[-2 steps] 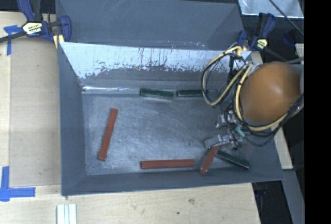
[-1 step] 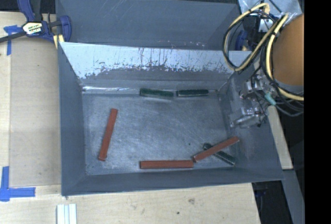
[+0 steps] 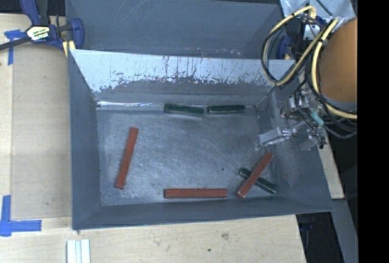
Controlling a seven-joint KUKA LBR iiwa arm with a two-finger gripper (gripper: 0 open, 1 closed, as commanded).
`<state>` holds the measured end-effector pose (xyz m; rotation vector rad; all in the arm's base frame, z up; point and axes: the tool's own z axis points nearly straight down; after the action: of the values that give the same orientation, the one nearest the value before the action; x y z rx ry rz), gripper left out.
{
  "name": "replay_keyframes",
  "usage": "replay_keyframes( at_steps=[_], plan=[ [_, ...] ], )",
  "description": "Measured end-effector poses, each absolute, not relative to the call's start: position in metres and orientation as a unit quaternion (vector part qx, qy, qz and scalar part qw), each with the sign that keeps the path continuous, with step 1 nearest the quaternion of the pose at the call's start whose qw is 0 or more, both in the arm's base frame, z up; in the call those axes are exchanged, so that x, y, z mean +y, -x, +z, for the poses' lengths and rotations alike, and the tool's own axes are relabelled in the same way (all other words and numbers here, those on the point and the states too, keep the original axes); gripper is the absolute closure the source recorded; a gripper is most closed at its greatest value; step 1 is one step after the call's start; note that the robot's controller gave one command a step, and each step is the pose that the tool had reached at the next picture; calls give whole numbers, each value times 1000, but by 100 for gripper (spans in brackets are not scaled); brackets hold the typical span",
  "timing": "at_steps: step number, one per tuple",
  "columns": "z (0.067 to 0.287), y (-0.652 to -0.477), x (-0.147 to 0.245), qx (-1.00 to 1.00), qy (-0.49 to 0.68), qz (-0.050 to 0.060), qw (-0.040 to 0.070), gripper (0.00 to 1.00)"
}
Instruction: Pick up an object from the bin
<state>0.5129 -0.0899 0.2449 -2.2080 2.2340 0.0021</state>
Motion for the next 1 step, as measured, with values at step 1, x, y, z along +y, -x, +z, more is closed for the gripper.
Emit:
replay_keyframes(
  at_steps=[1],
  plan=[
    [110, -508, -72, 639, 769, 3, -1, 0]
  ],
)
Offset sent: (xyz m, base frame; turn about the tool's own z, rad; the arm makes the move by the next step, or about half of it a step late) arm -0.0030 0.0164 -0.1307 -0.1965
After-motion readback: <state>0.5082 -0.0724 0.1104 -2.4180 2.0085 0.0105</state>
